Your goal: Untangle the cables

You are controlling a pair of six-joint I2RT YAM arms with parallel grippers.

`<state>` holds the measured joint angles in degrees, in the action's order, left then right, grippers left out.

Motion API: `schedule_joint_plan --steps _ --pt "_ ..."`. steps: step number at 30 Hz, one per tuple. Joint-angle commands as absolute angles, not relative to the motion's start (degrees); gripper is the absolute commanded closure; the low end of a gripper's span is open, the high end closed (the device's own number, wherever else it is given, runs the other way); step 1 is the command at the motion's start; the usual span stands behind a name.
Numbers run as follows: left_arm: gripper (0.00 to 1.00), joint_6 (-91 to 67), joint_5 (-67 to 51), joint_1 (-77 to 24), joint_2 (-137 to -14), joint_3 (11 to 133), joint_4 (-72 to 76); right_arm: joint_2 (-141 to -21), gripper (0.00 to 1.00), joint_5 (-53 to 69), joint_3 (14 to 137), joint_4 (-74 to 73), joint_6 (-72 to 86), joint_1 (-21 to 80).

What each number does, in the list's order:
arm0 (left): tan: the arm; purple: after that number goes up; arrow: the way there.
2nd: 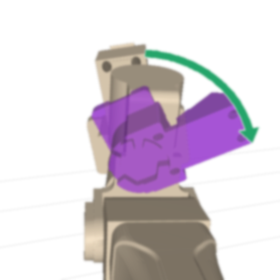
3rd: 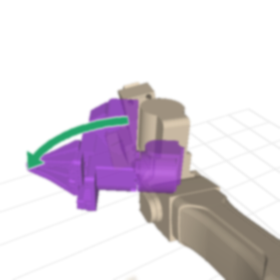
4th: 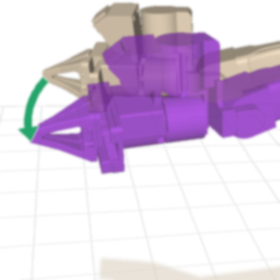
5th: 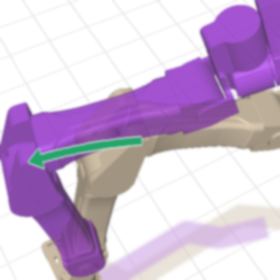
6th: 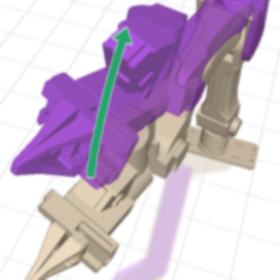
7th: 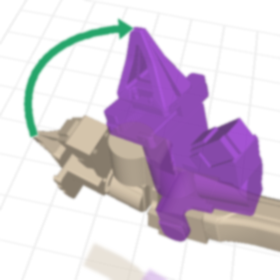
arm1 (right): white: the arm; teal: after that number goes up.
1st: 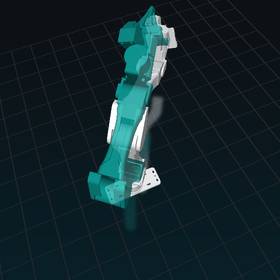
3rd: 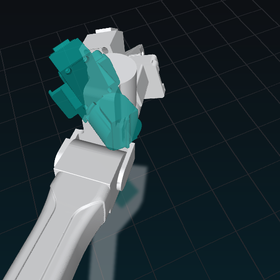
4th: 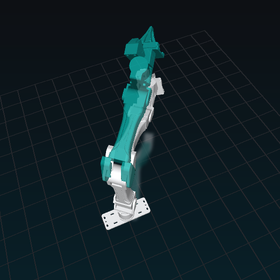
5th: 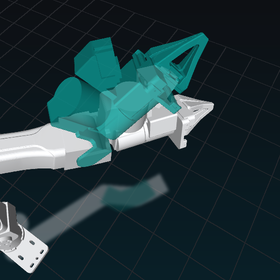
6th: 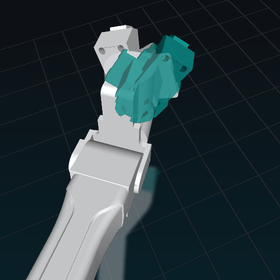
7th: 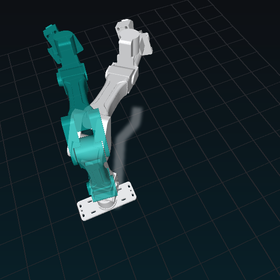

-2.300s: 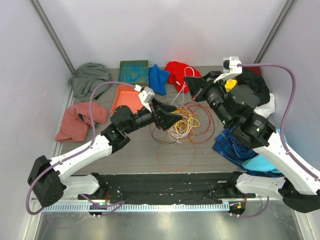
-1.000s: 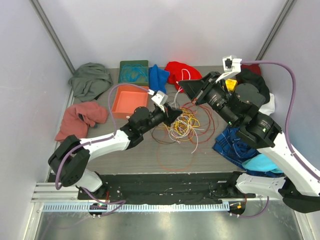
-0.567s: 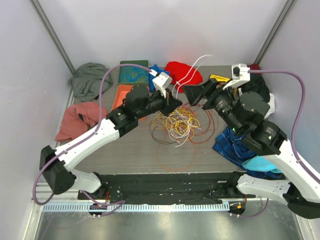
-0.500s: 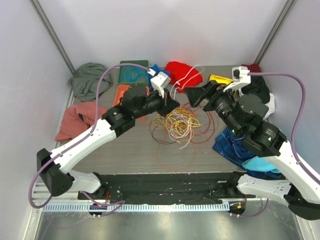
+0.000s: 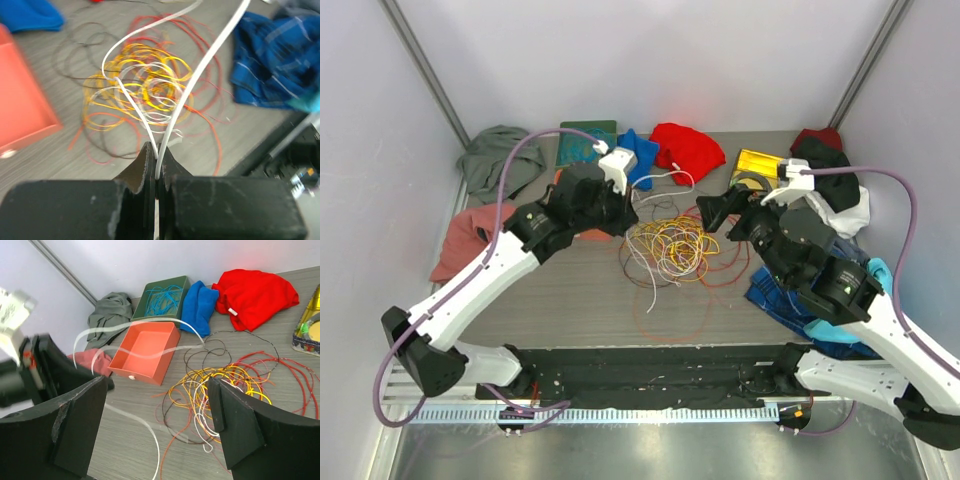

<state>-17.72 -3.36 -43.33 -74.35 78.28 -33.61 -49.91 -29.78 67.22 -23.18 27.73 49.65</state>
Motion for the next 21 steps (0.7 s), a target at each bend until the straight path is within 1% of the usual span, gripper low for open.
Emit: schedule_joint_plan --steps 1,5,8,17,21 --pt "1.0 -20.6 2.9 -38.3 -77.9 84.0 -38.4 -46.1 0.1 -32.9 64.4 -21.5 27.3 49.7" --pt "1.0 -24.3 5.4 -30.1 -79.6 84.9 -36.2 -43.4 0.11 -33.3 60.1 -20.7 27.7 49.7" --pt "1.0 -25.8 8.3 -26.4 -80.8 86.4 -34.1 -41.8 0.11 -33.5 56.9 -20.1 28.2 49.7" --pt "1.0 -19.4 16.9 -24.2 -86.5 92.9 -27.3 -39.9 0.12 -34.5 52.5 -19.7 27.7 49.7" --pt "1.0 -15.4 21.6 -24.2 -88.0 91.2 -20.3 -39.9 0.12 -34.3 51.2 -18.9 27.6 49.7"
